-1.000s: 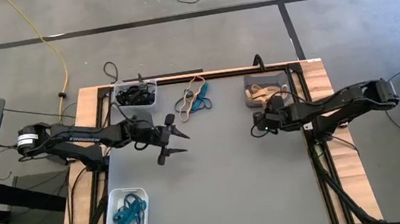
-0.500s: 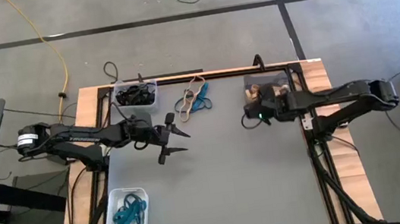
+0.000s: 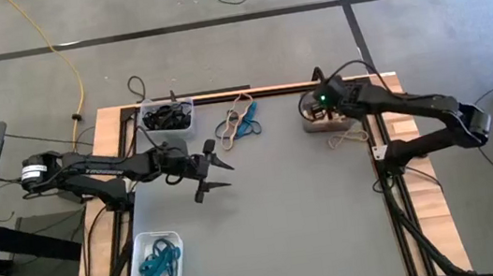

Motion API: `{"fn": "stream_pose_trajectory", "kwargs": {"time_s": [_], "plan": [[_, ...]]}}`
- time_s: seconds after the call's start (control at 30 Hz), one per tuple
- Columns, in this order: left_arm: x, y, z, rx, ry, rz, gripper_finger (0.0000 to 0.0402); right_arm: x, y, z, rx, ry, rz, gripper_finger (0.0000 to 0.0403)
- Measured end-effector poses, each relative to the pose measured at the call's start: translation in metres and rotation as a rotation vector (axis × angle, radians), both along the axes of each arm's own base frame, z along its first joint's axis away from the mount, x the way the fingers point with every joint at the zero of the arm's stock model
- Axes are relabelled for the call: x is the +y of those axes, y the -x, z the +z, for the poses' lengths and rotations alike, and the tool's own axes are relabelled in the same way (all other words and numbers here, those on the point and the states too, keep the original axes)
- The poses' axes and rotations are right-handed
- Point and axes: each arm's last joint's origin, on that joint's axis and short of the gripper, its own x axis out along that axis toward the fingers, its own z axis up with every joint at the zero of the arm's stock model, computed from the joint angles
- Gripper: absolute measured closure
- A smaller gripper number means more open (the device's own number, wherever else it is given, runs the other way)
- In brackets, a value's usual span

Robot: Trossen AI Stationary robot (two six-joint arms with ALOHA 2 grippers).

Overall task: Sort rubber bands into baskets
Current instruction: Put the white rubber band into the black transparent bin

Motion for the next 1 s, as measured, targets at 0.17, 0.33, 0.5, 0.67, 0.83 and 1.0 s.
{"fn": "stream_pose_trajectory", "kwargs": {"time_s": [0.17, 0.33, 0.5, 0.67, 0.83, 1.0], "plan": [[0.000, 0.000, 0.000, 0.000, 0.000, 0.000, 0.0192, -0.007, 0.006, -0.001, 0.026, -0.018, 0.009, 0.0319], [0.000, 0.000, 0.000, 0.003, 0.001, 0.000, 0.0192, -0.008, 0.006, -0.001, 0.035, -0.015, 0.016, 0.0238], [0.000, 0.000, -0.001, 0.010, 0.003, 0.000, 0.0192, -0.005, 0.008, 0.005, 0.046, 0.003, 0.058, 0.0167], [0.000, 0.001, -0.002, 0.021, 0.003, 0.000, 0.0192, 0.010, 0.015, 0.022, -0.005, 0.056, 0.114, 0.0148], [0.000, 0.001, -0.002, 0.020, -0.003, -0.003, 0.0192, 0.031, 0.031, 0.032, 0.002, 0.026, 0.178, 0.0148], [0.000, 0.001, -0.002, 0.023, -0.008, -0.005, 0.0192, 0.056, 0.047, 0.017, 0.094, -0.206, 0.150, 0.0149]]}}
